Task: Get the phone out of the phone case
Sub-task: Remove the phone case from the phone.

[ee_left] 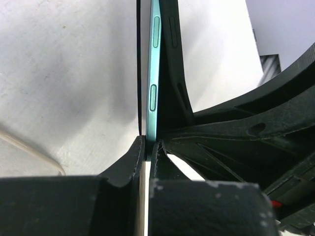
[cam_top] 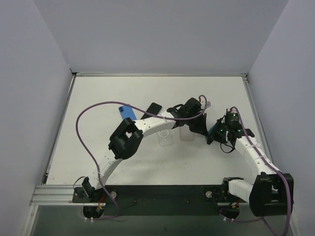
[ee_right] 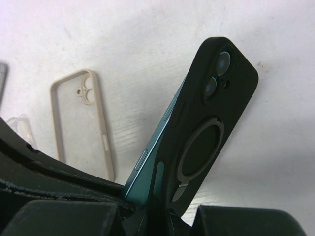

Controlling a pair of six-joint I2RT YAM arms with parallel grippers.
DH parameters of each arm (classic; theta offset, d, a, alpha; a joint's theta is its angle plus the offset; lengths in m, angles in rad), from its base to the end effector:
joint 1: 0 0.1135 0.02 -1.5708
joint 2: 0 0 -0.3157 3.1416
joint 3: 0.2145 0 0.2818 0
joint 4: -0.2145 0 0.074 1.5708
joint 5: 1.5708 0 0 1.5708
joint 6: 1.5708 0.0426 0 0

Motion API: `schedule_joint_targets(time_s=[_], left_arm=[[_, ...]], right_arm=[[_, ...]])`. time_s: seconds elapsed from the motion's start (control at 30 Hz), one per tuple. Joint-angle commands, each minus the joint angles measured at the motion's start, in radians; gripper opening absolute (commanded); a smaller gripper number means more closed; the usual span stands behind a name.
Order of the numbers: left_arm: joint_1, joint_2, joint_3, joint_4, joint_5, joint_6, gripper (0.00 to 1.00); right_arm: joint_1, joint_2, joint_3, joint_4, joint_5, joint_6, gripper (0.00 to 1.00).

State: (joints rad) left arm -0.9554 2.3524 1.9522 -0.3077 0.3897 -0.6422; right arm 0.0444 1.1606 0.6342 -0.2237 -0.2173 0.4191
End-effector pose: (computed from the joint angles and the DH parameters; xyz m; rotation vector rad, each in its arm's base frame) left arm 0.3363 -0.5038 0.2118 0.6255 2.4786 -1.1903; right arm 0.2462 0.0201 0.2377 0.3277 2.3261 0.4836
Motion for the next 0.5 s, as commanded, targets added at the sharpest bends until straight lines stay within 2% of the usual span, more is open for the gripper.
schedule_joint_targets(time_s=[0.0,0.2,0.47], left_arm=[[0.098,-0.073,-0.039,0.041,-0.094,-0.02,0.0],[0.135,-0.111,-0.085,0.079,-0.091,-0.024,0.0],[0.156,-0.136,-0.144,0.128,-0.075,-0.042,0.0]], right_arm=[[-0.011,-0.148,-0.004,-0.078,0.019,0.029,0.0],[-0.009,-0.274,-0.011,-0.111,0.032,0.032,0.0],[-0.009,-0.337,-0.034,-0.146,0.036,0.026,0.0]])
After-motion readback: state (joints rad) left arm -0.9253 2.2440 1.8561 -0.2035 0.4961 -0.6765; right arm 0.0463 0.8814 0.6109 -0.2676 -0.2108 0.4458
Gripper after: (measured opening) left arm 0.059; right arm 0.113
